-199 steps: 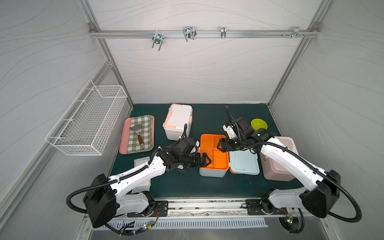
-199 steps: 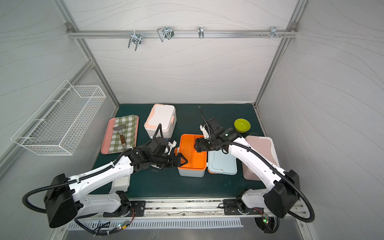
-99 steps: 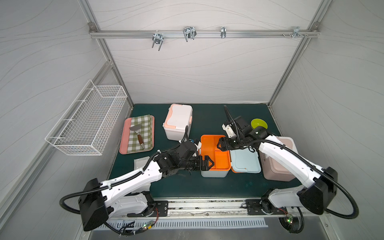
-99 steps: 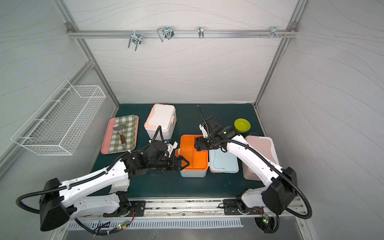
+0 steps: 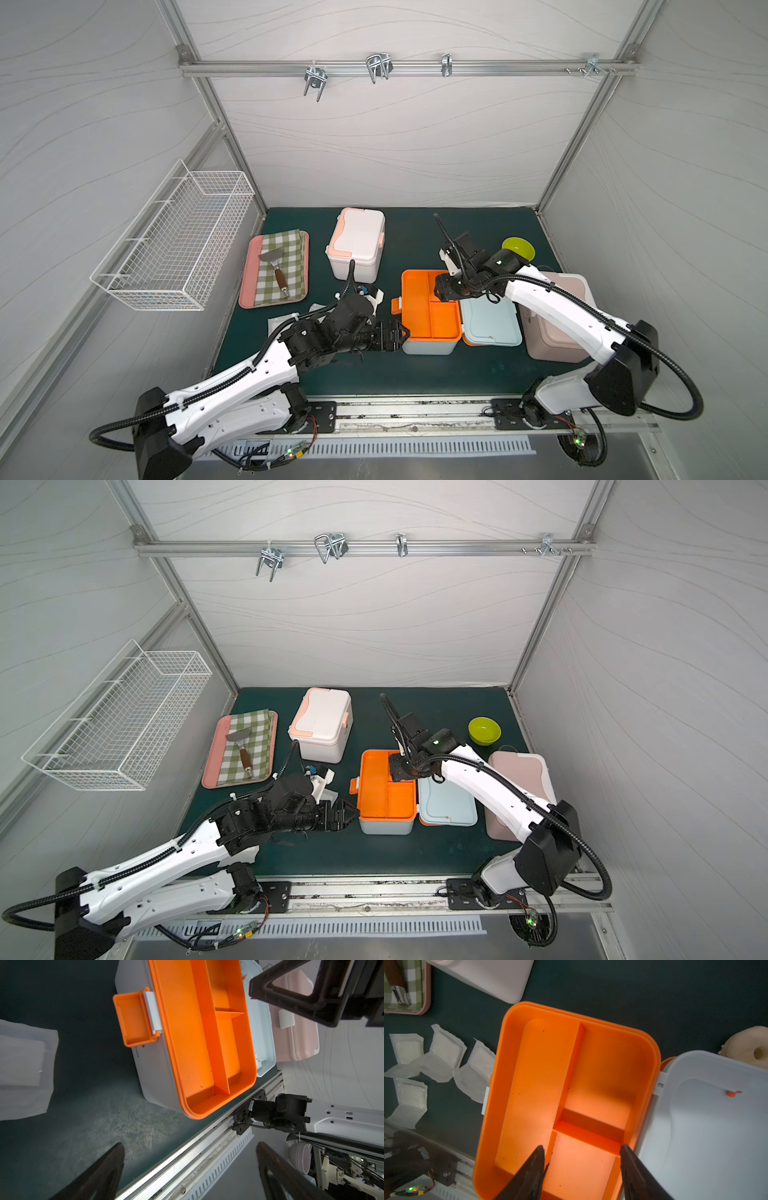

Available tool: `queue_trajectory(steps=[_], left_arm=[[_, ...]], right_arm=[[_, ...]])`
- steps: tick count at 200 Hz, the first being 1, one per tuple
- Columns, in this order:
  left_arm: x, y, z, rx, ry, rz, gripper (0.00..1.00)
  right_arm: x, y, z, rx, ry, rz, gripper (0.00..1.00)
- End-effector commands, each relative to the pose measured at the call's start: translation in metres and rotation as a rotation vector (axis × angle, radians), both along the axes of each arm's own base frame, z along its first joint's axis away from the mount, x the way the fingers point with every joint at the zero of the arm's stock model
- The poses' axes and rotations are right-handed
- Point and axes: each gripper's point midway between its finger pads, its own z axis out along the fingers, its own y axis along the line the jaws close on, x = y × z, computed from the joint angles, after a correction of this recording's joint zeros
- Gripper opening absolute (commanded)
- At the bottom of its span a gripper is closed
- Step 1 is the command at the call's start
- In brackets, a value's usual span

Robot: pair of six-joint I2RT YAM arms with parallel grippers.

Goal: Open first aid kits and take out gauze
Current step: Pick up the compartment layer from the first aid kit.

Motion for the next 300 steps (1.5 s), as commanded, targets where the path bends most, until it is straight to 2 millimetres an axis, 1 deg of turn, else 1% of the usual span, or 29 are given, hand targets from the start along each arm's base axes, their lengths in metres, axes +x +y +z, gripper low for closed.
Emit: queue_trajectory(steps=[1,13,17,37,46,59,63,109,114,130,180,206,220,251,259,300], left_arm=[[0.008,0.007,0.007,-0.024,-0.045,0.069,0.99],[0.01,0.01,0.007,-0.022,-0.054,0.084,0.99],[0.01,0.011,0.008,-0.021,-0.057,0.091,0.99],[0.012,0.018,0.011,-0.021,-0.077,0.119,0.99],[0.013,0.02,0.012,-0.022,-0.084,0.132,0.99],[0.014,0.023,0.013,-0.027,-0.089,0.147,0.99],[0.015,0.024,0.013,-0.029,-0.089,0.151,0.99],[0.016,0.028,0.014,-0.047,-0.088,0.172,0.99],[0.016,0.028,0.013,-0.048,-0.087,0.171,0.99],[0.016,0.031,0.012,-0.047,-0.085,0.176,0.99],[0.015,0.033,0.007,-0.047,-0.067,0.182,0.99],[0.016,0.034,0.006,-0.047,-0.065,0.183,0.99],[0.016,0.034,0.006,-0.048,-0.065,0.184,0.99],[0.017,0.032,0.004,-0.047,-0.054,0.185,0.99],[0.017,0.032,0.005,-0.047,-0.052,0.184,0.99],[0.017,0.034,0.005,-0.06,-0.056,0.198,0.99]], right_arm=[[0.0,0.003,-0.002,-0.028,0.012,-0.03,0.58],[-0.002,0.009,-0.004,-0.03,0.021,-0.019,0.58],[-0.002,0.011,-0.005,-0.032,0.019,-0.019,0.56],[-0.002,0.02,-0.01,-0.05,0.031,-0.026,0.54],[-0.001,0.022,-0.014,-0.058,0.042,-0.036,0.5],[-0.001,0.026,-0.02,-0.073,0.057,-0.042,0.48],[0.0,0.027,-0.022,-0.08,0.06,-0.044,0.45],[0.001,0.036,-0.041,-0.152,0.093,-0.078,0.36],[0.001,0.037,-0.042,-0.159,0.091,-0.085,0.33],[0.0,0.038,-0.046,-0.196,0.094,-0.112,0.29],[-0.008,0.043,-0.062,-0.283,0.116,-0.174,0.26],[-0.012,0.045,-0.071,-0.317,0.136,-0.192,0.22],[-0.013,0.044,-0.073,-0.333,0.141,-0.207,0.17],[-0.016,0.043,-0.068,-0.344,0.117,-0.224,0.05],[-0.017,0.044,-0.067,-0.341,0.118,-0.225,0.0],[-0.019,0.051,-0.061,-0.315,0.123,-0.206,0.0]])
